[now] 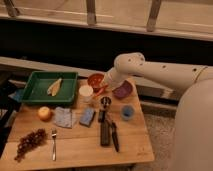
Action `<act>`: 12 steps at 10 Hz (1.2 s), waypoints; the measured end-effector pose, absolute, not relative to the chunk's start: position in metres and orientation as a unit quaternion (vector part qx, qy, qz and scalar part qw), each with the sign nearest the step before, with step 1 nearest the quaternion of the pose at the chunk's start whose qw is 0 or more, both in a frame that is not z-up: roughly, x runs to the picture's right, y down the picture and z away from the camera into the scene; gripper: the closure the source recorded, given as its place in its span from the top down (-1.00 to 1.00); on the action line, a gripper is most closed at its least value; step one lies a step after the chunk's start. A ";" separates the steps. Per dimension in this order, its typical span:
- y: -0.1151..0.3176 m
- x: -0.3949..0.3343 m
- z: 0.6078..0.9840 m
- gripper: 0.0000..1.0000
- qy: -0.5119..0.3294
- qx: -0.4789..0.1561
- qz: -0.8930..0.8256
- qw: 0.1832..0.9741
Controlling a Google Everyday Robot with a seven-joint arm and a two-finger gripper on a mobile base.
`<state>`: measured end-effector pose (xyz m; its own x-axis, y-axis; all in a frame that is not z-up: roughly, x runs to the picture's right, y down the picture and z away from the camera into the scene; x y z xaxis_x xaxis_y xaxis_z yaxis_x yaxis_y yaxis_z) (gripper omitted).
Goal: Place pepper in purple bowl
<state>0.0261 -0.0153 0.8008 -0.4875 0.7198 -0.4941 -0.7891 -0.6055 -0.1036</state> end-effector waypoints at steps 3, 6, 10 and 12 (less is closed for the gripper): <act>-0.026 0.061 0.830 -1.00 0.086 -0.238 0.877 0.408; -0.036 0.099 0.879 -1.00 0.101 -0.228 0.889 0.383; -0.028 0.132 0.907 -0.97 0.100 -0.229 0.903 0.351; -0.028 0.128 0.908 -0.65 0.099 -0.232 0.902 0.352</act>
<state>0.1277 -0.0277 0.9077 -0.6452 0.5886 -0.4871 -0.6800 -0.7330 0.0150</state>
